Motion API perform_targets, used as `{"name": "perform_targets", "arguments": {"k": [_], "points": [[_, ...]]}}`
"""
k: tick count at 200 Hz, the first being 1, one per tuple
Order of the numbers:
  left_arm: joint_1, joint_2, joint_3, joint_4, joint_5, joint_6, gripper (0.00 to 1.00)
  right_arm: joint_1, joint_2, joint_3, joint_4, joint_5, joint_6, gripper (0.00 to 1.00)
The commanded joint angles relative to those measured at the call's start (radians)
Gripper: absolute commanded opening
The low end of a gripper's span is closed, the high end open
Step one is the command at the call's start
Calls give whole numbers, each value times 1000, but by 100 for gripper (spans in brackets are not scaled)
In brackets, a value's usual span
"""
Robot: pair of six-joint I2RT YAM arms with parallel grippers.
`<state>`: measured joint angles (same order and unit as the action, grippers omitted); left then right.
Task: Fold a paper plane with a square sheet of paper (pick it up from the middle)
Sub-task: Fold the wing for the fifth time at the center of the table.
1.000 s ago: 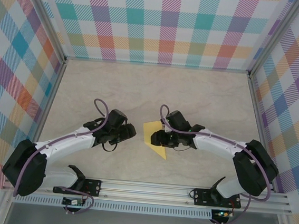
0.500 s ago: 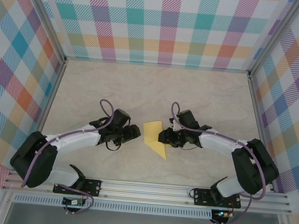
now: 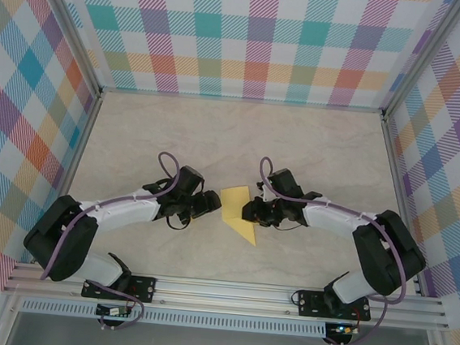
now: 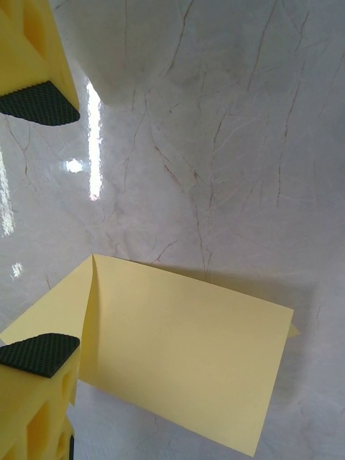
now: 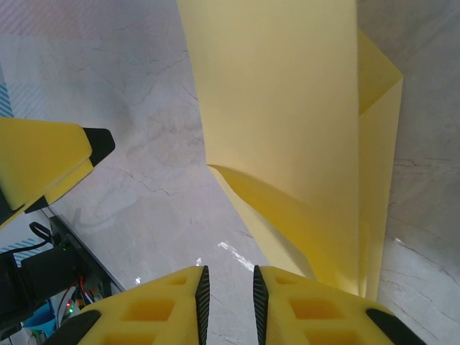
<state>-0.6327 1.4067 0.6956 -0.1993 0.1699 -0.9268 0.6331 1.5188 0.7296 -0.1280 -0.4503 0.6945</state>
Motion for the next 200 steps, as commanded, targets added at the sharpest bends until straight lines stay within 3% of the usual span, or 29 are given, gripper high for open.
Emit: {"name": "perform_targets", "arguments": {"k": [1, 73, 161, 200], "points": [[11, 12, 24, 14, 20, 0, 79, 5, 33, 26, 3, -11, -20, 24], [12, 51, 43, 53, 68, 7, 79, -35, 137, -6, 76, -23, -25, 22], [12, 133, 101, 90, 131, 13, 79, -116, 197, -120, 301, -183, 68, 23], [13, 165, 125, 96, 132, 25, 78, -125, 177, -122, 303, -200, 75, 23]]}}
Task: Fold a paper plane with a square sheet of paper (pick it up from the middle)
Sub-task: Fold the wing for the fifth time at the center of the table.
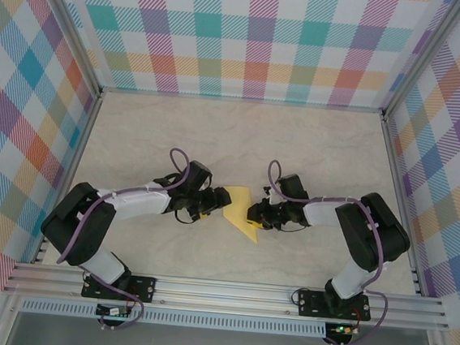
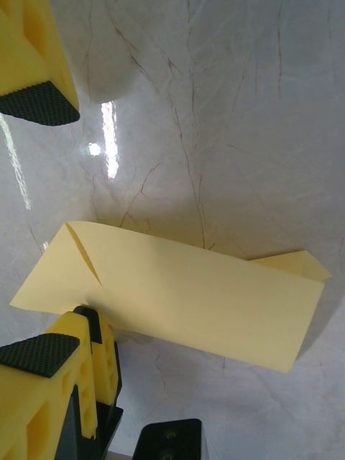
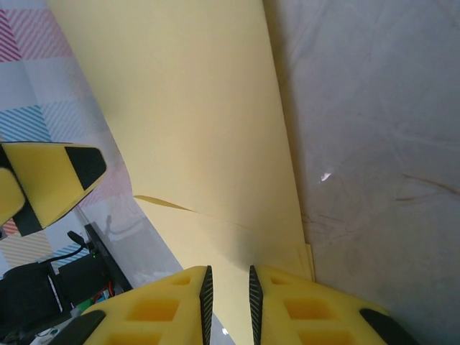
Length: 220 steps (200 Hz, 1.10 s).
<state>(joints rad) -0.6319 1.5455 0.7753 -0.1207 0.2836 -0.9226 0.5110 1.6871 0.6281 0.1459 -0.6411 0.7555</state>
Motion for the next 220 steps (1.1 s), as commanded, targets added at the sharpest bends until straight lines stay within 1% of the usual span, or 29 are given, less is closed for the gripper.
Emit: {"name": "perform_targets", "arguments": {"k": [1, 23, 132, 172, 189, 220], "points": [[13, 27, 45, 18, 19, 20, 78, -3, 7, -20, 29, -9, 15, 23], [14, 54, 63, 32, 30, 21, 78, -7, -12, -8, -15, 5, -6, 24], [15, 164, 111, 120, 77, -3, 73, -26, 32, -41, 24, 2, 7, 24], [16, 181, 112, 163, 104, -26, 68, -29, 42, -48, 27, 2, 7, 24], [16, 178, 105, 191, 112, -39, 63, -29, 50, -48, 29, 0, 9, 24], [25, 177, 64, 307, 144, -80, 58, -29, 55, -46, 31, 2, 8, 24]]}}
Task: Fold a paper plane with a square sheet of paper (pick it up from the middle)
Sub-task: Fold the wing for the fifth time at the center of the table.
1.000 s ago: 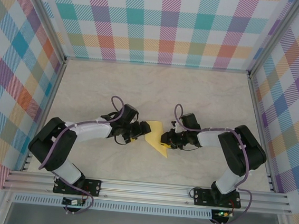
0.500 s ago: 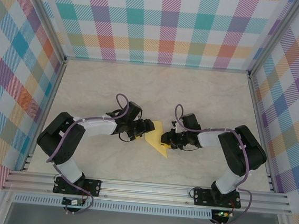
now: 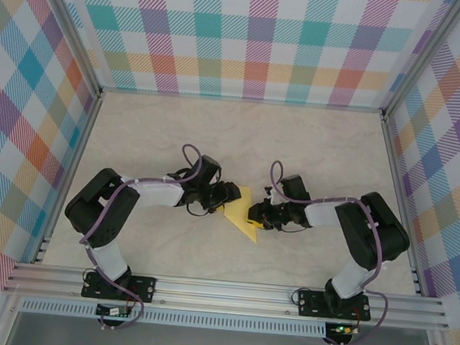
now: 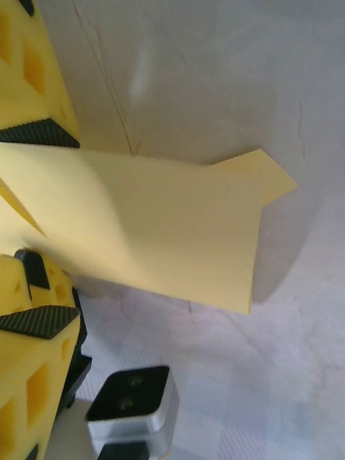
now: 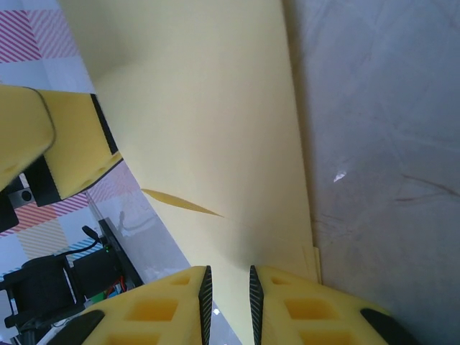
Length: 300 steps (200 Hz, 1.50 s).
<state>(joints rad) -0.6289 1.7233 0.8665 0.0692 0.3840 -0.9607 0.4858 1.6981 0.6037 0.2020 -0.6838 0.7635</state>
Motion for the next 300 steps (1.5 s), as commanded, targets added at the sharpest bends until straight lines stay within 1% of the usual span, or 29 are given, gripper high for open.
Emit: {"name": "perform_targets", "arguments": {"k": [1, 31, 90, 109, 126, 140, 151, 162, 188, 210, 250, 278, 300], "points": [[23, -1, -28, 119, 44, -44, 58, -3, 44, -21, -25, 45, 0, 24], [35, 1, -50, 166, 67, -68, 55, -4, 43, -21, -23, 48, 1, 24], [42, 4, -68, 190, 81, -92, 47, -6, 52, -22, -3, 43, 13, 25], [42, 4, -68, 187, 83, -95, 42, -6, 54, -21, 4, 39, 16, 25], [41, 4, -65, 178, 79, -94, 40, -6, 51, -18, 3, 39, 17, 25], [43, 6, -65, 173, 79, -90, 36, -6, 44, -17, 4, 37, 19, 25], [44, 10, -64, 165, 79, -88, 38, -6, 35, -18, -1, 39, 17, 25], [47, 13, -60, 138, 78, -80, 47, -6, 24, -14, -17, 45, 10, 25], [55, 15, -43, 70, 75, -36, 48, -6, 12, -6, -42, 44, -7, 25], [63, 23, -32, 61, 97, -11, 47, -7, 11, -3, -46, 40, -12, 25], [68, 69, -8, 94, 170, -10, 41, -9, 7, 7, -54, 31, -20, 25], [67, 77, 1, 92, 177, -10, 39, -9, 5, 8, -58, 33, -21, 25], [67, 78, 3, 86, 176, -9, 40, -10, 6, 12, -62, 33, -23, 26]]}}
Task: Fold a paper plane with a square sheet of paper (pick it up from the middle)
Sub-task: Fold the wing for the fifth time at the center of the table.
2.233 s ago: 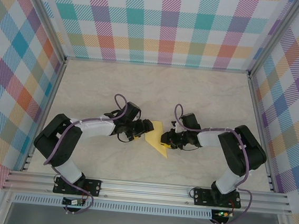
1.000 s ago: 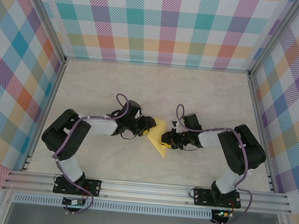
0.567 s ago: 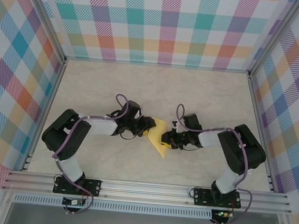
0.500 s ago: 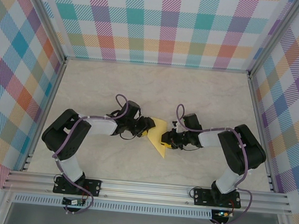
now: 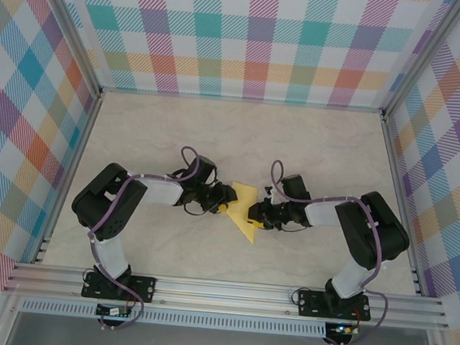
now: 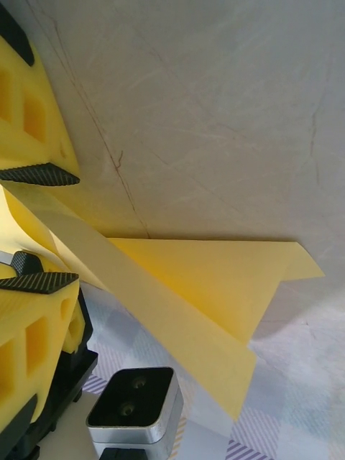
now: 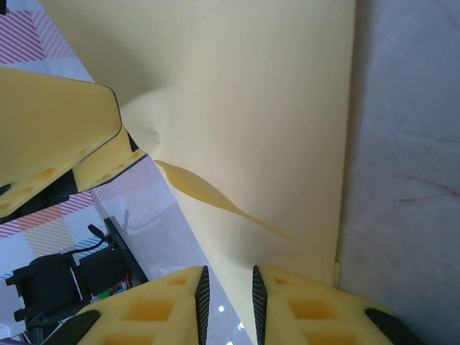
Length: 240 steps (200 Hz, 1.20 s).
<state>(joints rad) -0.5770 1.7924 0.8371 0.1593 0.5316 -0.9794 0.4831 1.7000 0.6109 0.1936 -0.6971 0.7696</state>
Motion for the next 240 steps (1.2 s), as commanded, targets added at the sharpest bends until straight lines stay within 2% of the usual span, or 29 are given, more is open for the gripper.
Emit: {"name": "perform_targets", "arguments": {"k": [1, 33, 92, 174, 196, 210, 222, 240], "points": [[16, 9, 32, -4, 29, 10, 40, -8, 3, 4, -53, 46, -30, 26], [17, 1, 27, -11, 27, 21, 47, -9, 1, 3, -55, 46, -36, 26], [25, 15, 48, -55, 54, 71, 47, -23, -3, 2, -46, 8, -57, 22], [29, 24, 65, -50, 83, 68, 34, -44, -2, 10, -60, -40, -96, 22], [30, 25, 61, -55, 79, 68, 28, -50, -11, 18, -73, -43, -104, 23], [30, 24, 61, -59, 74, 69, 19, -50, -24, 21, -75, -46, -105, 24], [29, 20, 60, -61, 67, 63, 12, -50, -45, 22, -80, -44, -107, 27], [29, 1, 50, -63, 41, 51, 7, -50, -99, 25, -115, -15, -123, 32]]}}
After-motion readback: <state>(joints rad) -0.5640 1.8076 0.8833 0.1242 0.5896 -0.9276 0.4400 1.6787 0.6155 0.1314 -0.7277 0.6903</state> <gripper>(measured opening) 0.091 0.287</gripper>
